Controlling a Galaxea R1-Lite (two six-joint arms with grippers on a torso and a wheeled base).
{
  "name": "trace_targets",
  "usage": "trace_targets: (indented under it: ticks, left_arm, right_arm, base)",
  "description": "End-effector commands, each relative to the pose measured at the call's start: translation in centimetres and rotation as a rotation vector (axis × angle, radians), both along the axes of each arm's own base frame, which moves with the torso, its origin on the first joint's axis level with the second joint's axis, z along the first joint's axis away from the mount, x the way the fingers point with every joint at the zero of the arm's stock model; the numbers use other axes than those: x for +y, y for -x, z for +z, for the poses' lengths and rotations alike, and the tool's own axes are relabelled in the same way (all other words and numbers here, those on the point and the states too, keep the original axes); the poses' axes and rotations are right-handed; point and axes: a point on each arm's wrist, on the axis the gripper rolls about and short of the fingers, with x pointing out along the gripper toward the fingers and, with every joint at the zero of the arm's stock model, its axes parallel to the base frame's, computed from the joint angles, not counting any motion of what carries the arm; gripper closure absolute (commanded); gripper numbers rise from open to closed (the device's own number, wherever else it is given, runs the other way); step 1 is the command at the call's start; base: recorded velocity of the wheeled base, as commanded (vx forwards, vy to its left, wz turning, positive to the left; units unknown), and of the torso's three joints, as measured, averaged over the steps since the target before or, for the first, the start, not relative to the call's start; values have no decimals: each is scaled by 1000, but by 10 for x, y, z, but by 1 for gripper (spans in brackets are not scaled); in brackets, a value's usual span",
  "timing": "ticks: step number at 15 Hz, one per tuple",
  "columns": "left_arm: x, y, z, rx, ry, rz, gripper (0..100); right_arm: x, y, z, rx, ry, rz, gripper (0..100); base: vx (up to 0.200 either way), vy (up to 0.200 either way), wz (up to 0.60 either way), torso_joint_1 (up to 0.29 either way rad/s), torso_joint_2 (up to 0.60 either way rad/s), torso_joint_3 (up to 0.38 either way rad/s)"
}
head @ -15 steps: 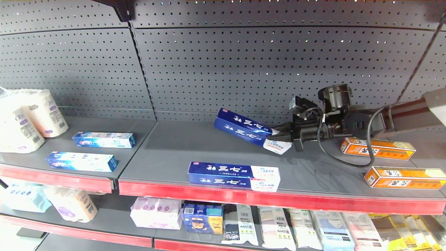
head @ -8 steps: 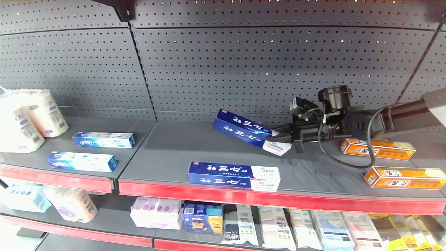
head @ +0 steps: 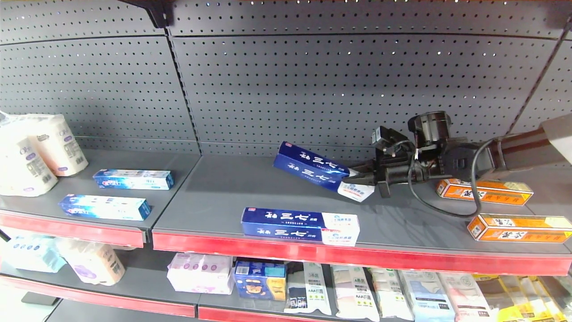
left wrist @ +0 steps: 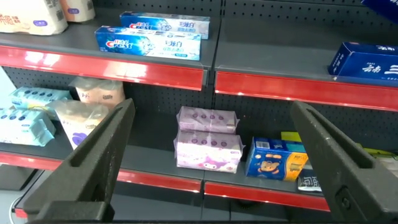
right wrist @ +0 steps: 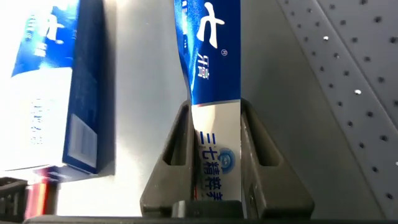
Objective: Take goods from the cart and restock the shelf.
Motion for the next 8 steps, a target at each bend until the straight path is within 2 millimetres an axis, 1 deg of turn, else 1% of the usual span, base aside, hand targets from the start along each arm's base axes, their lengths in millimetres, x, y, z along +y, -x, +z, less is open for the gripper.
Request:
trace_targets:
  ticks: [1,8]
  left_arm:
    - [0,0,0,0,0,1,0]
    - [0,0,0,0,0,1,0]
  right_arm:
    - [0,2,-4,20,-10,16,100]
    - [-1,4,-6,20,-23,47,100]
  base:
    - [0,0,0,0,0,0]
    - [0,0,0,0,0,0]
